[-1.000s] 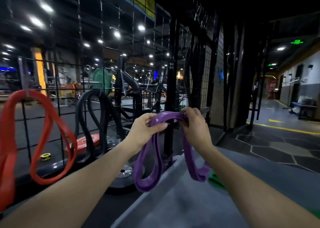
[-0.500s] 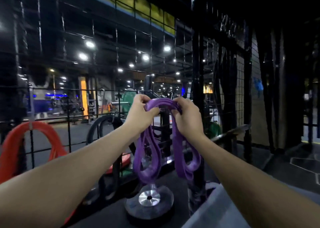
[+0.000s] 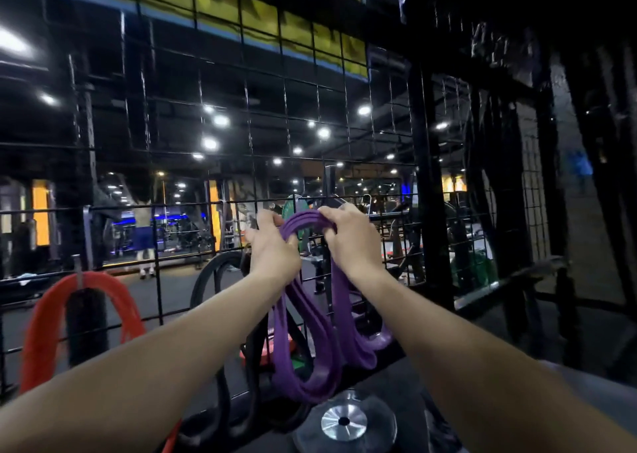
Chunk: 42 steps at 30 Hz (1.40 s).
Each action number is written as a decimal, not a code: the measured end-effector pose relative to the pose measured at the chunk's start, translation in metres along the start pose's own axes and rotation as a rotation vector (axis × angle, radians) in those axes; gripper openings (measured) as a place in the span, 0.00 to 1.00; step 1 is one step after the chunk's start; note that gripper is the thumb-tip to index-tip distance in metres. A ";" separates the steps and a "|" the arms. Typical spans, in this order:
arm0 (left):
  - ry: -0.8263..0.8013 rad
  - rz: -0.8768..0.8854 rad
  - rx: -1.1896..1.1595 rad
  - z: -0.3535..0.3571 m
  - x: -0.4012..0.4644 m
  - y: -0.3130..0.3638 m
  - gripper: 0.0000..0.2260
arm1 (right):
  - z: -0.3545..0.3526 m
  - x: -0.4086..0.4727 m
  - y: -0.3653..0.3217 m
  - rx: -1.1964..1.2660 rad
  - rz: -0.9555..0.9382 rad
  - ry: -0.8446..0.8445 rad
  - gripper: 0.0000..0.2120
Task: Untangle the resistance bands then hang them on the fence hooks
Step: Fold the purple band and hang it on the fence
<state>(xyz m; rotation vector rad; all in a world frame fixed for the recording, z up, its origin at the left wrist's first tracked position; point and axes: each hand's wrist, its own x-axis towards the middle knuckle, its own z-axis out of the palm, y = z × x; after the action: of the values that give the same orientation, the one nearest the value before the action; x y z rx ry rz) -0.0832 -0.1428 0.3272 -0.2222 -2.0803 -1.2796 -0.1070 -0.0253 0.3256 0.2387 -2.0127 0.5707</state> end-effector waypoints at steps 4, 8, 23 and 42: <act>-0.001 -0.055 0.104 0.002 -0.001 -0.003 0.09 | 0.007 -0.006 -0.001 -0.051 -0.016 -0.054 0.15; -0.008 -0.073 0.188 0.011 -0.001 -0.010 0.08 | 0.007 -0.012 0.006 -0.085 0.013 -0.079 0.16; -0.351 -0.428 -0.539 0.019 -0.005 -0.004 0.14 | -0.005 -0.004 0.031 -0.029 0.080 -0.082 0.12; -0.127 0.282 0.279 0.008 -0.005 -0.022 0.19 | 0.025 -0.043 0.035 0.319 0.145 -0.186 0.16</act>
<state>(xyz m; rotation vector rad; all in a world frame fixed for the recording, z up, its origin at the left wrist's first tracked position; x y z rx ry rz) -0.0938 -0.1469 0.3059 -0.4619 -2.2126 -0.8181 -0.1192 -0.0097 0.2683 0.3505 -2.1225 0.9957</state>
